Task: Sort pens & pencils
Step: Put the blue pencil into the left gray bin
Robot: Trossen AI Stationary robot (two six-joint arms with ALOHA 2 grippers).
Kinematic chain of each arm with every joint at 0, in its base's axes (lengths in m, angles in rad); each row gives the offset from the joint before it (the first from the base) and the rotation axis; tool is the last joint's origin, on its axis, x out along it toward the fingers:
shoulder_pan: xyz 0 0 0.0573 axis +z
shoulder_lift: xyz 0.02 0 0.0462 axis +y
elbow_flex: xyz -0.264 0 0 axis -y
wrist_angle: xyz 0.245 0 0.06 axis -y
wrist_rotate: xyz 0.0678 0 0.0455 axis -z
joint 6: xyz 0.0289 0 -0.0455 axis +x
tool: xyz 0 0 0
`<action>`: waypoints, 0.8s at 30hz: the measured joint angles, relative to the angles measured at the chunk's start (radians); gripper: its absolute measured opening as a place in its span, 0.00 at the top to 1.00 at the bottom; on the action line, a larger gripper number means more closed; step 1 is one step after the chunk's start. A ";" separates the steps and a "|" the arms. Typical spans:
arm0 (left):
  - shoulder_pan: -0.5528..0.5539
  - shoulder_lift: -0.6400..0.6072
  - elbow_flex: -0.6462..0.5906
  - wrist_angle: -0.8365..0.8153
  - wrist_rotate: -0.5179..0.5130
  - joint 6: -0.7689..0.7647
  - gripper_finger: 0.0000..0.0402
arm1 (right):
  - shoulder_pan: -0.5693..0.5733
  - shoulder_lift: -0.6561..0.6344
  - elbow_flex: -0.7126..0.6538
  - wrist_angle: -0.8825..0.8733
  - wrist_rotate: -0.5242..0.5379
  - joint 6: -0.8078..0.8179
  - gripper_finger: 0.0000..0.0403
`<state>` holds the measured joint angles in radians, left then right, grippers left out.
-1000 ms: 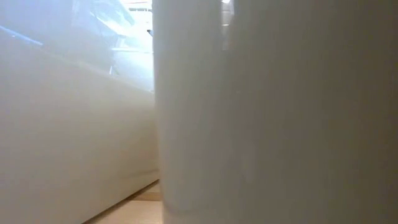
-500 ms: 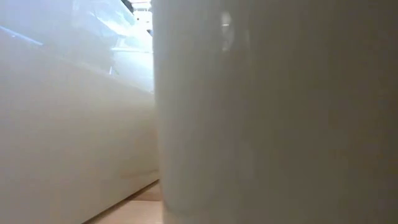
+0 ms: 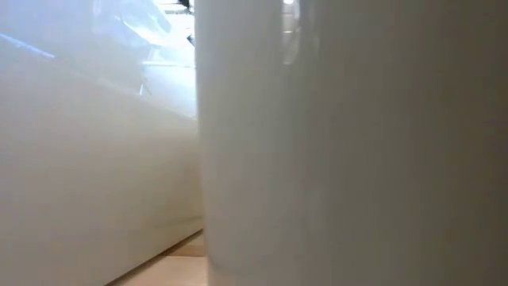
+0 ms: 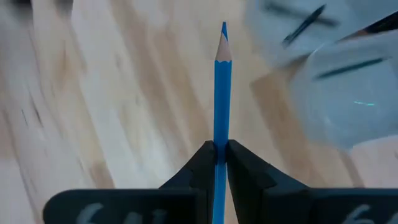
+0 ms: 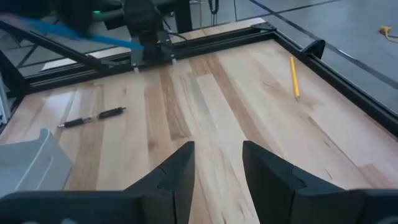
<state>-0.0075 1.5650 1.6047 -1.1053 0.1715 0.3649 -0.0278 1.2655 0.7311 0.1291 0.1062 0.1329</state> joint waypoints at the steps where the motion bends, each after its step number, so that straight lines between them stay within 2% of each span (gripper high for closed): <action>1: -0.035 0.000 0.023 0.000 -0.022 0.005 0.94 | 0.002 0.000 0.000 0.000 0.000 0.000 0.61; 8: -0.246 0.000 0.072 0.004 -0.153 0.094 0.94 | 0.021 0.000 0.000 0.002 0.000 0.015 0.61; 16: -0.417 0.029 0.073 0.099 -0.174 0.058 0.94 | 0.047 0.000 0.000 0.009 -0.001 0.138 0.61; 24: -0.506 0.097 0.073 0.119 -0.180 0.004 0.94 | 0.069 0.000 0.001 0.044 0.000 0.237 0.61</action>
<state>-0.5136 1.6621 1.6772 -0.9861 -0.0082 0.3685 0.0412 1.2652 0.7319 0.1727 0.1059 0.3704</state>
